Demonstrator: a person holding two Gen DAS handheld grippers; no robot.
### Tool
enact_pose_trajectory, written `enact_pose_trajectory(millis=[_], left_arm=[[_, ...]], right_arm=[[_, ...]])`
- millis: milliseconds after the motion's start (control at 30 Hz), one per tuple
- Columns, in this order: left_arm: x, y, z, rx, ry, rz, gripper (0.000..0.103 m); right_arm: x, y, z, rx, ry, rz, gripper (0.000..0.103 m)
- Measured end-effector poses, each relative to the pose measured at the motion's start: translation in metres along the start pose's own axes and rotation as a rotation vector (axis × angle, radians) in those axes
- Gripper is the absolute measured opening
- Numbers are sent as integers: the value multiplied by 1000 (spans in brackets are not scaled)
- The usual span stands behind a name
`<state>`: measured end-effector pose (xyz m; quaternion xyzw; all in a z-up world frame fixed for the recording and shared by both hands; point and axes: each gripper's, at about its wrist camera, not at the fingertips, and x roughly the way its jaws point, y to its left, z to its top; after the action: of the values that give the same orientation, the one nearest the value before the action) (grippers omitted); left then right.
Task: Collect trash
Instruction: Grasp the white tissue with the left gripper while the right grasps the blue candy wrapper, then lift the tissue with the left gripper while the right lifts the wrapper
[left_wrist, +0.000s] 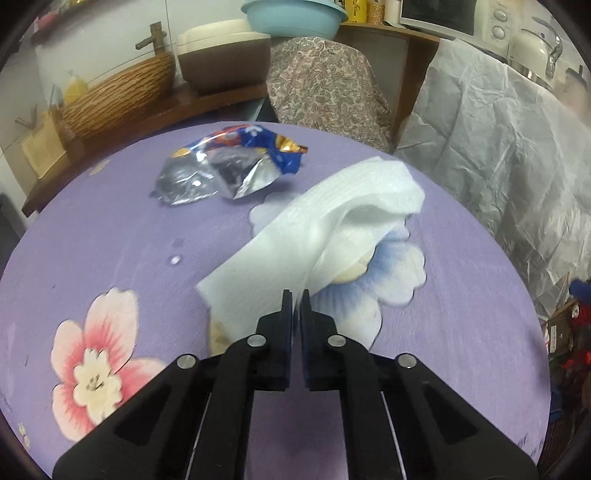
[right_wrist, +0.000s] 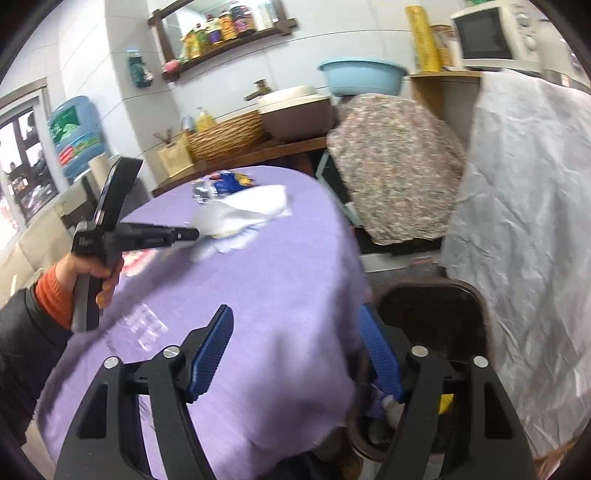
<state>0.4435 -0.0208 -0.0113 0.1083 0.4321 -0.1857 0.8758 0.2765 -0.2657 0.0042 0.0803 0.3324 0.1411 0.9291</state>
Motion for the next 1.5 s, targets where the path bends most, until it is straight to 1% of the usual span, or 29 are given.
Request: enact_pose_trajectory(millis=[67, 133, 167, 233, 300, 333, 367, 433, 500, 533, 567, 600, 667, 767, 833, 867, 900, 933, 967, 1033, 1167, 1267, 1333, 1400, 1433, 1467, 1500], left_arm=[[-12, 10, -11, -15, -6, 9, 1], [-26, 22, -19, -50, -20, -14, 1], [-33, 27, -23, -62, -36, -13, 1], [-44, 31, -28, -67, -67, -12, 1], [-50, 31, -29, -53, -89, -34, 1], [-51, 28, -27, -42, -101, -31, 1], [-53, 25, -27, -26, -110, -20, 1], [-54, 23, -25, -16, -118, -20, 1], [-58, 25, -24, -29, -125, -19, 1], [-61, 29, -25, -47, -134, -32, 1], [-65, 32, -26, -60, -143, -39, 1], [-69, 35, -28, -71, -150, -41, 1], [-75, 40, -31, -79, -157, -43, 1], [-82, 45, -34, -103, -158, -53, 1], [-85, 47, -35, -101, -164, -42, 1], [-86, 47, -36, -103, -164, -41, 1], [-86, 48, -37, -109, -163, -42, 1], [-86, 49, -38, -115, -162, -44, 1], [-86, 49, -39, -117, -162, -46, 1], [-86, 48, -42, -111, -159, -44, 1], [-84, 47, -43, -118, -157, -47, 1], [-84, 47, -44, -126, -160, -52, 1], [-84, 45, -45, -122, -161, -49, 1], [-85, 43, -46, -118, -159, -49, 1], [-85, 43, -47, -118, -160, -48, 1], [-86, 42, -47, -119, -162, -48, 1], [-87, 43, -48, -118, -164, -49, 1]], right_arm=[[12, 15, 13, -30, 17, 44, 65], [26, 31, 29, -66, 31, 83, 64], [35, 41, 39, -83, 39, 108, 64], [47, 55, 60, -88, 20, 119, 65], [59, 63, 79, -73, 7, 144, 68], [68, 66, 89, -57, 12, 150, 68], [76, 68, 98, -44, 12, 137, 68], [91, 76, 111, -76, 22, 112, 68], [106, 84, 121, -125, 26, 72, 68], [115, 87, 127, -146, 33, 69, 68], [125, 88, 131, -153, 54, 91, 68], [132, 88, 133, -152, 65, 106, 68], [154, 94, 140, -166, 103, 107, 68], [183, 102, 148, -193, 154, 85, 56], [196, 109, 149, -216, 169, 74, 50], [202, 111, 149, -226, 175, 60, 45], [208, 113, 149, -234, 185, 45, 37], [211, 114, 148, -237, 188, 37, 30], [213, 115, 146, -242, 192, 30, 27], [215, 118, 144, -258, 190, 29, 1], [210, 120, 142, -281, 182, 15, 2], [199, 117, 141, -281, 153, 2, 2], [190, 116, 141, -280, 136, 18, 2], [184, 117, 141, -307, 124, 29, 2], [180, 120, 142, -332, 109, 20, 2], [177, 121, 145, -338, 86, 8, 12], [176, 120, 149, -330, 76, 0, 53]])
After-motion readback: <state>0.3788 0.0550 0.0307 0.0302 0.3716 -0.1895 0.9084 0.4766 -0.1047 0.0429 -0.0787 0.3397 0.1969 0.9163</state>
